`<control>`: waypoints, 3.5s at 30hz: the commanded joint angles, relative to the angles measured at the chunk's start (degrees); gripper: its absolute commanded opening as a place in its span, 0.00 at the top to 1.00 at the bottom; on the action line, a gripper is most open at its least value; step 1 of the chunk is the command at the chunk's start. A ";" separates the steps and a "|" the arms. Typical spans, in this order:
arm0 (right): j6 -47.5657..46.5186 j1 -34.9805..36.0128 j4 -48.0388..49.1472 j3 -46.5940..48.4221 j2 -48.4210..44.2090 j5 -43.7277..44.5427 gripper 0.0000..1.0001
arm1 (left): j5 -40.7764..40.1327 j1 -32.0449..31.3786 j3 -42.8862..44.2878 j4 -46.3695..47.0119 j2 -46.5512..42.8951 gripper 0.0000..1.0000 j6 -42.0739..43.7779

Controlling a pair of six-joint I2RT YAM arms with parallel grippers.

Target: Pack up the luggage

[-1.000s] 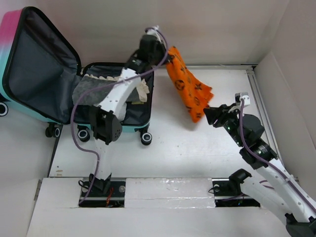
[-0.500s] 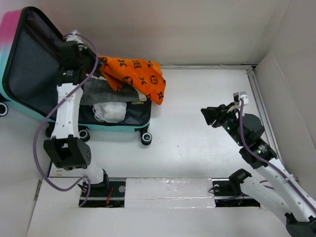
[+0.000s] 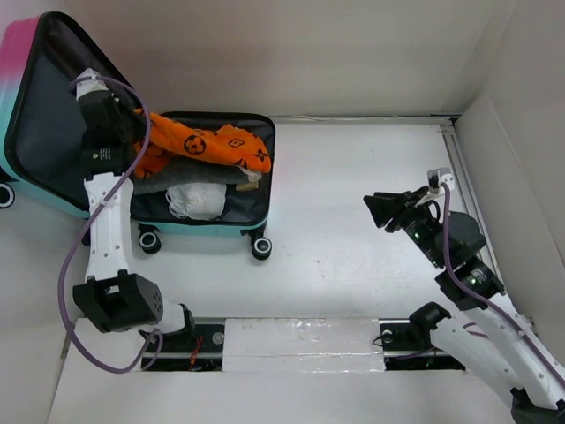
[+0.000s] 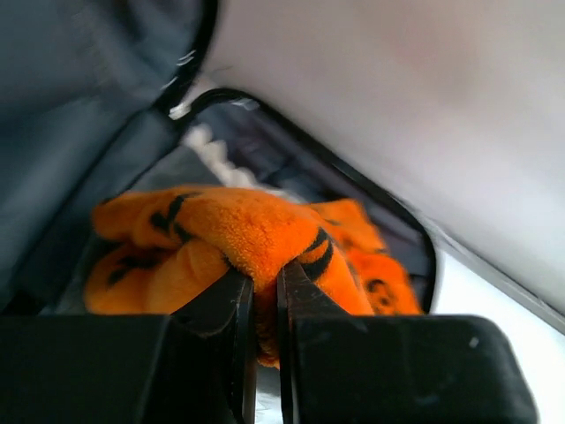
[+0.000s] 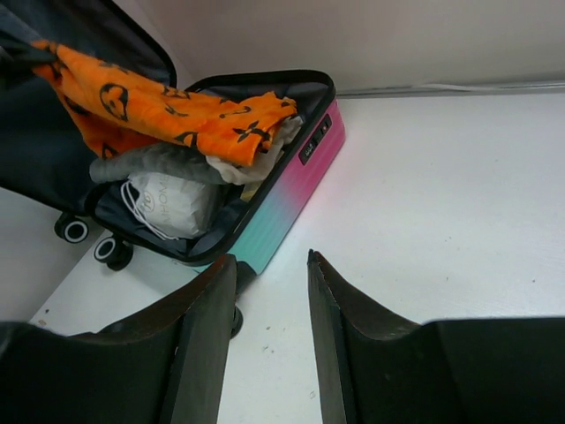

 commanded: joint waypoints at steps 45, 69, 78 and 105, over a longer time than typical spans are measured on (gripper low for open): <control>0.87 4.26 12.33 -7.29 7.90 -24.05 0.52 | -53.91 8.24 -20.59 -2.28 -18.93 0.31 -4.49; -1.24 5.40 9.25 -6.67 10.71 -15.26 0.48 | -58.85 5.34 -2.56 -6.48 -8.55 1.00 3.53; -1.24 5.40 9.25 -6.06 13.60 -14.03 0.49 | -53.07 -17.66 -8.71 -3.32 -16.63 1.00 4.59; 1.05 6.54 9.08 3.70 22.92 -6.12 0.48 | 67.17 -20.50 -8.37 2.20 -15.22 0.00 16.19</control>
